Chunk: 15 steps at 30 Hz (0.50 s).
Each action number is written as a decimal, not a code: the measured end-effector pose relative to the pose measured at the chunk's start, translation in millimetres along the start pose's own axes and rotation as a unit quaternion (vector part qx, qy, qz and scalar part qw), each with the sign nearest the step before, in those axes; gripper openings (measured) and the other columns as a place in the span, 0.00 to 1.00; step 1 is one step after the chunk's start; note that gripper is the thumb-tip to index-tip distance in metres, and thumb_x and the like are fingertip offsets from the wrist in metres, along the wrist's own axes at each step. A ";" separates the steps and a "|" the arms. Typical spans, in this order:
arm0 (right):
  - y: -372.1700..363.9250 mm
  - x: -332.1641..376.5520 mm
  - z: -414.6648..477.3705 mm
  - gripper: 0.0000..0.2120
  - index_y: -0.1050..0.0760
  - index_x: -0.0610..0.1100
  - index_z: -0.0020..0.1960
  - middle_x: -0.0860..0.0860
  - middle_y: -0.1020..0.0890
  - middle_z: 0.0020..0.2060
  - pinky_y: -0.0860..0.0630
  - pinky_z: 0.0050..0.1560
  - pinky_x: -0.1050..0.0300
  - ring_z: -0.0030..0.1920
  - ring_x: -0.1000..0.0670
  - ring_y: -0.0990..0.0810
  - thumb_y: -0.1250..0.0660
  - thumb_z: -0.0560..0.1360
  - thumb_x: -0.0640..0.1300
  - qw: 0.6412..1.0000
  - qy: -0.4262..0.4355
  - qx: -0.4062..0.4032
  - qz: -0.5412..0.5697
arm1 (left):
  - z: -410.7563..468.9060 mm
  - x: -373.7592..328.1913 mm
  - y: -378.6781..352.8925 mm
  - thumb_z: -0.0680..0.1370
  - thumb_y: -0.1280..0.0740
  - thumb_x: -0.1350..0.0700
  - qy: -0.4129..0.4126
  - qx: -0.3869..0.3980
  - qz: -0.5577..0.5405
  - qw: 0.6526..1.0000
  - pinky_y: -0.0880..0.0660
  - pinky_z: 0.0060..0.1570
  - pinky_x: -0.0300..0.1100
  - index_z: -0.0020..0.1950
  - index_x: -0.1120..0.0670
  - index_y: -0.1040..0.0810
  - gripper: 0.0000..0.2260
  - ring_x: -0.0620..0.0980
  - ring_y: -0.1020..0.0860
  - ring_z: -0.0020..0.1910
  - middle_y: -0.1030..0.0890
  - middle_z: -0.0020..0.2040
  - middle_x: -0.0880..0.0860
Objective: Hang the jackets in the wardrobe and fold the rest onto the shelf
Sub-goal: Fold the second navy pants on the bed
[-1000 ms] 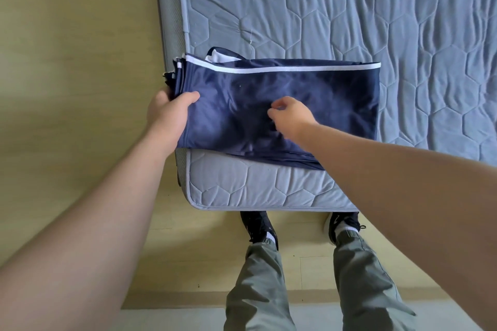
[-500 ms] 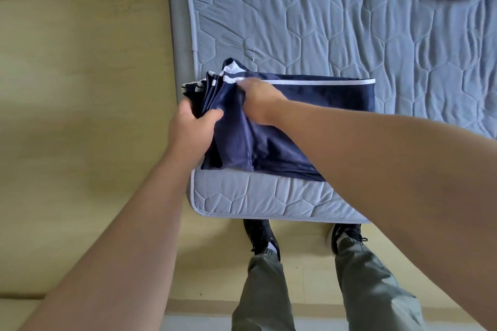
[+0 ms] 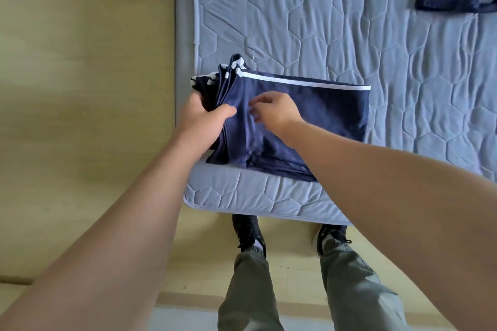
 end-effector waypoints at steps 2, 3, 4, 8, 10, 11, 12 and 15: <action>7.4 -14.8 -11.9 0.08 0.18 0.48 0.49 0.47 0.13 0.46 0.20 0.47 0.49 0.43 0.47 0.14 0.36 0.77 0.40 0.990 -0.039 0.019 0.131 | -8.6 -5.9 -14.5 0.63 0.27 0.44 -0.001 0.013 0.002 1.000 0.28 0.39 0.37 0.55 0.47 0.22 0.21 0.37 0.21 0.42 0.18 0.46 0.41; 13.4 -21.1 -17.6 0.07 0.18 0.47 0.52 0.48 0.13 0.48 0.20 0.48 0.48 0.44 0.47 0.14 0.35 0.79 0.42 0.986 -0.045 0.030 0.157 | -13.4 -8.9 -22.9 0.63 0.27 0.45 0.000 0.019 0.000 1.000 0.26 0.42 0.39 0.55 0.47 0.22 0.22 0.40 0.20 0.45 0.18 0.47 0.42; 20.7 -27.0 -22.1 0.08 0.19 0.48 0.55 0.50 0.13 0.50 0.20 0.49 0.48 0.47 0.46 0.13 0.36 0.80 0.46 0.982 -0.050 0.038 0.179 | -17.9 -12.3 -32.0 0.62 0.27 0.46 -0.002 0.024 0.004 1.000 0.26 0.44 0.41 0.55 0.48 0.22 0.22 0.43 0.19 0.47 0.17 0.48 0.43; 49.6 -41.8 -34.5 0.22 0.20 0.48 0.52 0.51 0.14 0.51 0.18 0.50 0.45 0.46 0.45 0.14 0.38 0.79 0.65 0.931 -0.098 0.100 0.337 | -34.6 -32.6 -74.0 0.62 0.27 0.43 -0.051 0.031 0.075 0.995 0.26 0.43 0.42 0.55 0.47 0.23 0.23 0.45 0.19 0.46 0.18 0.46 0.42; 63.0 -46.7 -40.7 0.27 0.19 0.48 0.50 0.49 0.15 0.50 0.19 0.46 0.48 0.44 0.46 0.16 0.39 0.75 0.72 0.899 -0.108 0.130 0.404 | -42.6 -40.4 -98.5 0.61 0.27 0.38 -0.071 0.053 0.085 0.992 0.24 0.44 0.41 0.56 0.45 0.24 0.26 0.42 0.19 0.47 0.18 0.48 0.41; 70.3 -50.9 -42.5 0.30 0.19 0.48 0.50 0.49 0.15 0.51 0.20 0.44 0.49 0.45 0.47 0.16 0.40 0.74 0.74 0.889 -0.103 0.138 0.424 | -47.1 -42.4 -110.6 0.61 0.26 0.36 -0.073 0.072 0.079 0.992 0.25 0.44 0.39 0.55 0.44 0.26 0.27 0.39 0.20 0.46 0.19 0.48 0.40; 78.2 -56.6 -44.7 0.31 0.18 0.48 0.51 0.49 0.16 0.53 0.21 0.44 0.50 0.47 0.47 0.16 0.40 0.73 0.75 0.883 -0.098 0.147 0.434 | -51.1 -43.5 -122.3 0.60 0.26 0.35 -0.072 0.092 0.074 0.990 0.25 0.44 0.38 0.53 0.44 0.27 0.27 0.38 0.21 0.45 0.20 0.48 0.40; 100.0 -78.7 -51.8 0.34 0.19 0.46 0.56 0.47 0.16 0.53 0.20 0.52 0.47 0.53 0.45 0.17 0.35 0.70 0.75 0.874 -0.094 0.154 0.451 | -58.8 -41.3 -154.4 0.62 0.27 0.42 -0.050 0.162 0.055 0.984 0.24 0.47 0.41 0.49 0.45 0.26 0.19 0.41 0.21 0.45 0.20 0.47 0.43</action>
Point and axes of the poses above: each hand's wrist, its own z-axis towards the middle knuckle, its own y-axis out of the back of the hand, x = y × z, the point moved 7 cm from there along z, towards the middle knuckle
